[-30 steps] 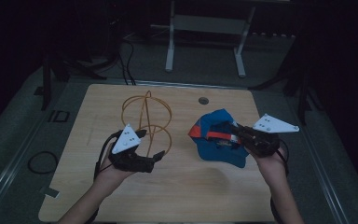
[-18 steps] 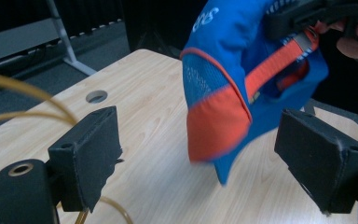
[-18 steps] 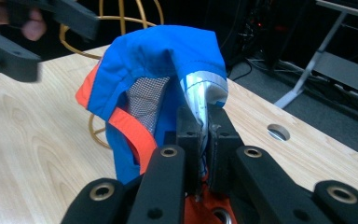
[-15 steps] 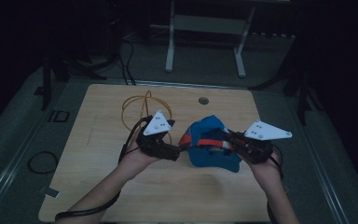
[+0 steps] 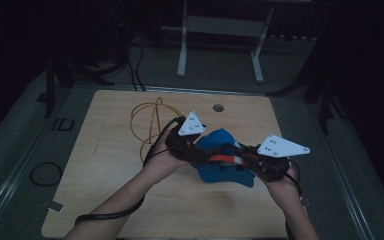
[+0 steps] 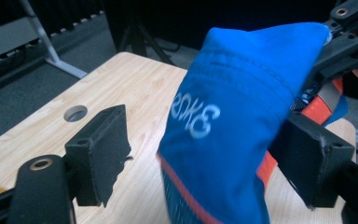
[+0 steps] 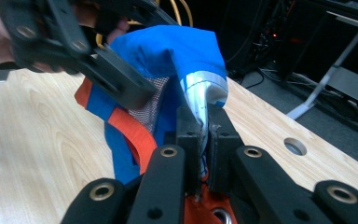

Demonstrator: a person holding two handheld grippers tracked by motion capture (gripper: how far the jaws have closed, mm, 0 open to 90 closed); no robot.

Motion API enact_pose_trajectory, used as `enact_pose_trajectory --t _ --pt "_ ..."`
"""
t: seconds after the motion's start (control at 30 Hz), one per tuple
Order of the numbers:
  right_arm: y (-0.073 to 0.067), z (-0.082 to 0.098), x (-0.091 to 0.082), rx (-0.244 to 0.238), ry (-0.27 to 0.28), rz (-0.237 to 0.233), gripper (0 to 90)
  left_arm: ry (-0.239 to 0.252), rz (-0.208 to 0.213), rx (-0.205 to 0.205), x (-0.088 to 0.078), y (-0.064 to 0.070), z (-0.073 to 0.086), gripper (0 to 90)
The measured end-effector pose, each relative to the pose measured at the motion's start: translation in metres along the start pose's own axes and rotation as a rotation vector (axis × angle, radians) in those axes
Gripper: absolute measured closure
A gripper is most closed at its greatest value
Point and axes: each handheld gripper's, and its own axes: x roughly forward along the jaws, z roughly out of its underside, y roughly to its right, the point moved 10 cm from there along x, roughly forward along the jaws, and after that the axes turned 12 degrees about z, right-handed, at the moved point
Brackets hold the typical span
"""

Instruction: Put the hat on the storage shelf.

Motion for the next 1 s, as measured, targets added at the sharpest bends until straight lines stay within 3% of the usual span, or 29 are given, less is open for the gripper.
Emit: enact_pose_trajectory --t 0.17,0.23,0.37,0.53,0.83,1.0 --pt "-0.004 -0.002 0.0 -0.005 0.006 -0.01 85.7 -0.021 0.011 0.008 0.006 0.003 -0.002 34.8" --pt "-0.005 -0.003 0.001 -0.017 0.006 -0.008 85.7 -0.017 0.012 0.01 0.006 0.004 -0.003 46.6" --pt "-0.006 -0.002 0.003 -0.016 0.002 -0.007 85.7 -0.037 0.001 0.005 0.009 0.003 -0.003 58.5" --pt "-0.009 0.001 0.006 -0.01 -0.006 -0.016 85.6 -0.048 -0.012 0.042 0.012 0.005 -0.003 86.1" --pt "-0.009 -0.002 0.002 0.008 0.002 -0.017 85.0 -0.034 -0.098 0.117 0.009 0.006 -0.011 89.1" --pt "-0.01 -0.008 -0.009 0.03 0.029 -0.031 80.7 0.007 -0.133 0.158 0.001 0.008 -0.018 89.2"
